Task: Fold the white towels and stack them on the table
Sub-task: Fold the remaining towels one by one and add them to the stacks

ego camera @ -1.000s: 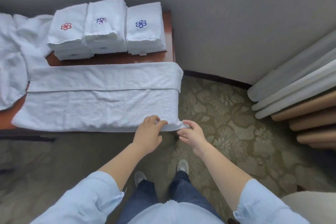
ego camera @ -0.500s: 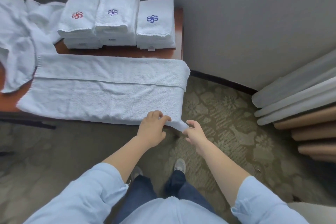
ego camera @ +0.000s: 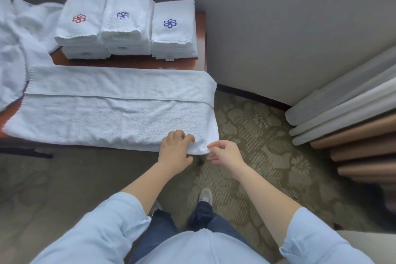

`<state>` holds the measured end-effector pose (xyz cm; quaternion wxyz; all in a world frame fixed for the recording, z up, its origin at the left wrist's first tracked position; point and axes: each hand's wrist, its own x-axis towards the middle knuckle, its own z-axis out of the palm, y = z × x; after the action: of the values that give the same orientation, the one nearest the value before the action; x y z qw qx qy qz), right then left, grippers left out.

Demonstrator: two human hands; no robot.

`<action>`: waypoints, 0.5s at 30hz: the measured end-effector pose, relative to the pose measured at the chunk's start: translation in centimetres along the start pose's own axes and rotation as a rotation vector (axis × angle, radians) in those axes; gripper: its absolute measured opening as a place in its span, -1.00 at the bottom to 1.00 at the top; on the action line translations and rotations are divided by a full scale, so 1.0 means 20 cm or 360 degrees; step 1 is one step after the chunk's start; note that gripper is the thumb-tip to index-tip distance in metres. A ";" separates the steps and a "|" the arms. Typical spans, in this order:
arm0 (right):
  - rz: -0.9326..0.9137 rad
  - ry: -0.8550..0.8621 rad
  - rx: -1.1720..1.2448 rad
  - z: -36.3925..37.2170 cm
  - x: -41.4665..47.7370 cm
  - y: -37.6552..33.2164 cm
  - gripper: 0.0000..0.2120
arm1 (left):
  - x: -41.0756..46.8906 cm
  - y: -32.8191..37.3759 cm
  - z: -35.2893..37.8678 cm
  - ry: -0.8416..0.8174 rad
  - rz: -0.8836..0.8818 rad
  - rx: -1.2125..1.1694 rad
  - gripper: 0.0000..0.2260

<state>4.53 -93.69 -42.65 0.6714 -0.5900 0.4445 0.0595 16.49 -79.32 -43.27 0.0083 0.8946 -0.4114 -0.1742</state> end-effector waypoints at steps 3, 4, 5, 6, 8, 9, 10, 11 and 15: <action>-0.0083 0.0043 0.0094 -0.03 -0.02 -0.08 -0.85 | 0.00 0.01 0.01 -0.0014 -0.0041 -0.0004 -0.54; -0.0107 0.0035 0.0123 -0.04 -0.03 -0.12 -0.86 | 0.01 0.02 0.01 -0.0021 -0.0061 -0.0007 -0.55; -0.0134 0.0024 0.0123 -0.05 -0.03 -0.15 -0.87 | 0.01 0.02 0.00 -0.0020 -0.0083 -0.0015 -0.57; -0.0166 0.0015 0.0093 -0.06 -0.04 -0.18 -0.88 | 0.01 0.02 -0.01 -0.0017 -0.0098 -0.0027 -0.61; -0.0249 0.0060 -0.0103 -0.07 -0.04 -0.24 -0.86 | 0.03 0.01 -0.04 0.0001 -0.0097 -0.0078 -0.72; -0.0294 0.0115 -0.0264 -0.07 -0.04 -0.26 -0.85 | 0.03 0.00 -0.06 0.0017 -0.0094 -0.0119 -0.79; -0.0335 0.0173 -0.0422 -0.07 -0.04 -0.28 -0.86 | 0.03 -0.02 -0.09 0.0030 -0.0102 -0.0168 -0.86; -0.0370 0.0230 -0.0543 -0.07 -0.03 -0.30 -0.88 | 0.03 -0.04 -0.11 0.0036 -0.0124 -0.0218 -0.88; -0.0490 0.0429 -0.0612 -0.03 0.00 -0.38 -0.94 | 0.04 -0.15 -0.21 0.0035 -0.0254 -0.0325 -0.77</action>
<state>8.90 -96.45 -36.98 0.4831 -0.7698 0.4154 -0.0389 20.51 -78.44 -40.12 0.0900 0.9209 -0.3188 -0.2054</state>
